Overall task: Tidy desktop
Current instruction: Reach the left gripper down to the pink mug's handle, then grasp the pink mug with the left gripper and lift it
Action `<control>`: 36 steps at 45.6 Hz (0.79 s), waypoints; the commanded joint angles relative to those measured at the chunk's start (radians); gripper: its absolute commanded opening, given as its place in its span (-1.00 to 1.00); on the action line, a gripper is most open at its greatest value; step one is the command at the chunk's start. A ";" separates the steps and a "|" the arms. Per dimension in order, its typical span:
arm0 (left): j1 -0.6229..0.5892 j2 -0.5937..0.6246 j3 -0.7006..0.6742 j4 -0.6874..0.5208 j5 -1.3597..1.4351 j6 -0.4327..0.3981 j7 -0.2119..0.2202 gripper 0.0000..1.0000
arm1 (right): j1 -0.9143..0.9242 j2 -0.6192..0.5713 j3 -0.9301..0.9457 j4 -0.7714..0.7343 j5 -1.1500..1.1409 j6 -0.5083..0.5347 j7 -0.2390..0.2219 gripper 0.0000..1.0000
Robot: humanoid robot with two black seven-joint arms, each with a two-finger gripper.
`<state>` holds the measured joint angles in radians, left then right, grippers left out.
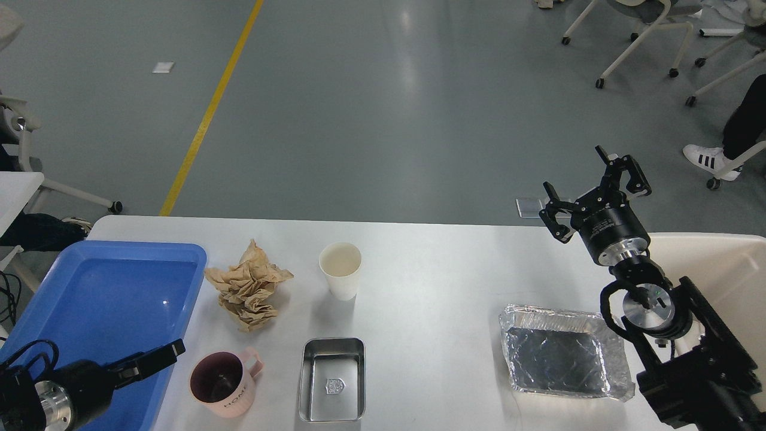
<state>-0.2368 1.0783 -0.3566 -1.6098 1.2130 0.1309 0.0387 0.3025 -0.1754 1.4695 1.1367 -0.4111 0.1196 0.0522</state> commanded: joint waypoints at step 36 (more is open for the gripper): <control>0.004 -0.149 0.079 0.051 0.309 0.003 0.081 -0.43 | 0.000 -0.006 0.012 0.000 0.000 -0.001 0.002 1.00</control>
<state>-0.2369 0.9511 -0.2829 -1.5659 1.5235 0.1354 0.0988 0.3023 -0.1809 1.4805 1.1354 -0.4114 0.1190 0.0537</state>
